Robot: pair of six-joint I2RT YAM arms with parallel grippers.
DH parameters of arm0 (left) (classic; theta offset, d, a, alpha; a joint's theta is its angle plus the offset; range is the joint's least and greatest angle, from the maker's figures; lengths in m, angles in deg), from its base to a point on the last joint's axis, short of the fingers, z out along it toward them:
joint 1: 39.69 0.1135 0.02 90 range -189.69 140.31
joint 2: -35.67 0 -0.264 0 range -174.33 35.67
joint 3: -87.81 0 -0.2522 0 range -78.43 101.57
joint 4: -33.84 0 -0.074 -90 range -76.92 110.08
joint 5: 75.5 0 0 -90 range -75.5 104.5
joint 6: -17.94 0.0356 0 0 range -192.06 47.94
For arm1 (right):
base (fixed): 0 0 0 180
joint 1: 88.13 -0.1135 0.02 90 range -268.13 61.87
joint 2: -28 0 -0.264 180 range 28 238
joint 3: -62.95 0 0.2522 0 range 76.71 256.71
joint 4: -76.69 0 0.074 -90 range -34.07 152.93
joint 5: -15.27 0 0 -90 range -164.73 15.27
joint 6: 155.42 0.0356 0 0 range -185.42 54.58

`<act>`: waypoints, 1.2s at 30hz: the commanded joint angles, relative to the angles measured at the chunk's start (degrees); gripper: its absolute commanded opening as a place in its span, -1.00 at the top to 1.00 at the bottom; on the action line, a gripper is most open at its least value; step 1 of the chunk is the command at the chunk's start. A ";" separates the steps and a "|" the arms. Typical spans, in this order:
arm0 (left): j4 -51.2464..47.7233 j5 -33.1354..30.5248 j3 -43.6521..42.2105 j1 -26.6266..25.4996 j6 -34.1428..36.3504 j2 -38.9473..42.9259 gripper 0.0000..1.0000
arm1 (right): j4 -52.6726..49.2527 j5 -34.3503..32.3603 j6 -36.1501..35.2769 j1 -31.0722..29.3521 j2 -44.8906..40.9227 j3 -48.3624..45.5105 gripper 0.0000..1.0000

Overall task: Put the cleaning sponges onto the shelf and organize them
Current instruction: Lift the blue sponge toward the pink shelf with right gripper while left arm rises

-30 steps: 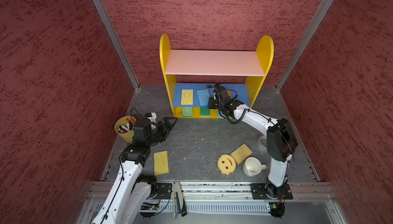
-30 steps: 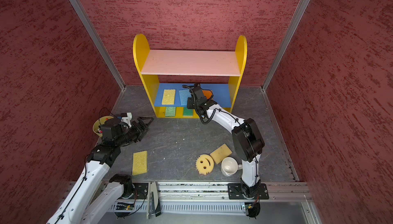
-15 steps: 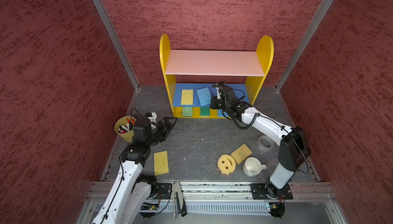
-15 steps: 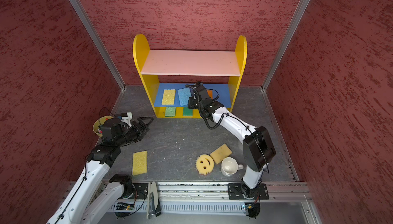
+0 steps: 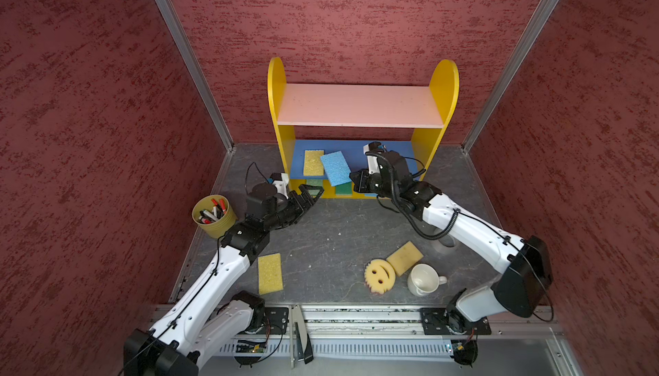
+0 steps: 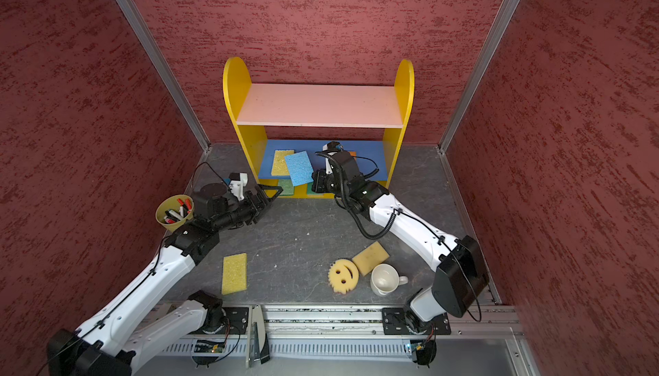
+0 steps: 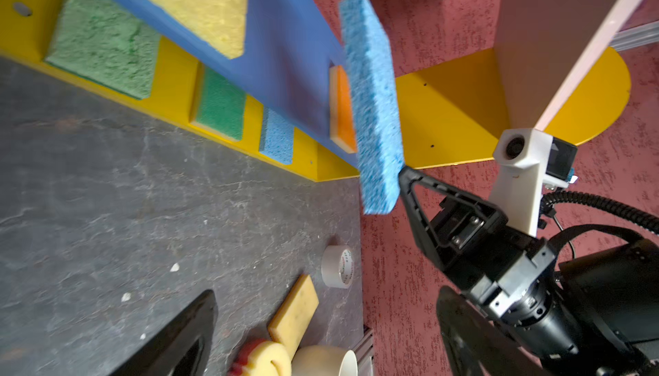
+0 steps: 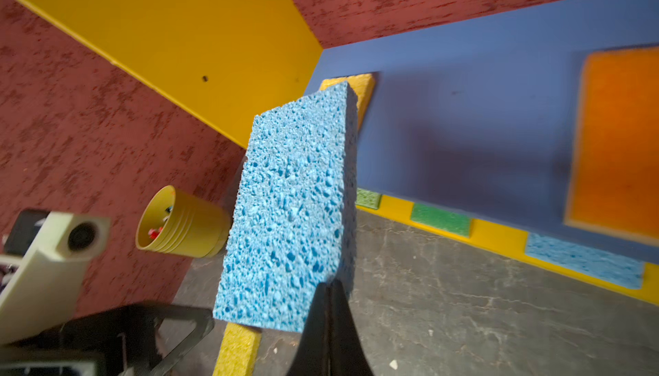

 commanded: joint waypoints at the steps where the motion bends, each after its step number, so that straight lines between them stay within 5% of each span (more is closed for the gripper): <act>1: 5.33 -3.28 2.65 -2.01 0.99 -1.02 -0.91 | -0.45 2.58 1.39 -2.48 -1.99 0.86 1.00; 9: 6.78 -4.83 6.20 -3.90 1.47 -2.72 -0.64 | 1.69 5.51 3.68 -6.13 -4.69 1.52 1.00; 13: 6.83 -5.73 7.38 -4.32 1.75 -2.01 0.09 | 2.32 5.35 4.03 -7.12 -5.66 1.90 1.00; 16: 6.05 -6.93 8.84 -4.74 2.59 -1.01 0.46 | 3.25 4.99 4.39 -7.36 -6.10 1.99 0.98; 19: 4.39 -7.59 11.43 -4.68 3.56 -0.47 0.70 | 4.13 5.20 4.58 -7.37 -6.47 2.51 0.60; 21: 3.90 -7.44 13.96 -4.60 4.45 -0.34 0.74 | 4.19 5.66 4.40 -7.42 -6.80 3.76 0.30; 24: 2.17 -6.76 19.93 -4.52 7.47 -1.16 0.74 | 4.16 5.92 3.84 -7.34 -7.07 6.40 0.10; 31: -1.34 -3.76 33.33 -3.40 16.14 -7.16 0.73 | 1.65 5.78 0.22 -6.92 -5.71 15.54 0.06; 36: -2.79 5.72 42.91 0.99 16.87 -15.22 0.74 | 1.29 10.61 0.22 -2.81 -3.23 21.74 0.01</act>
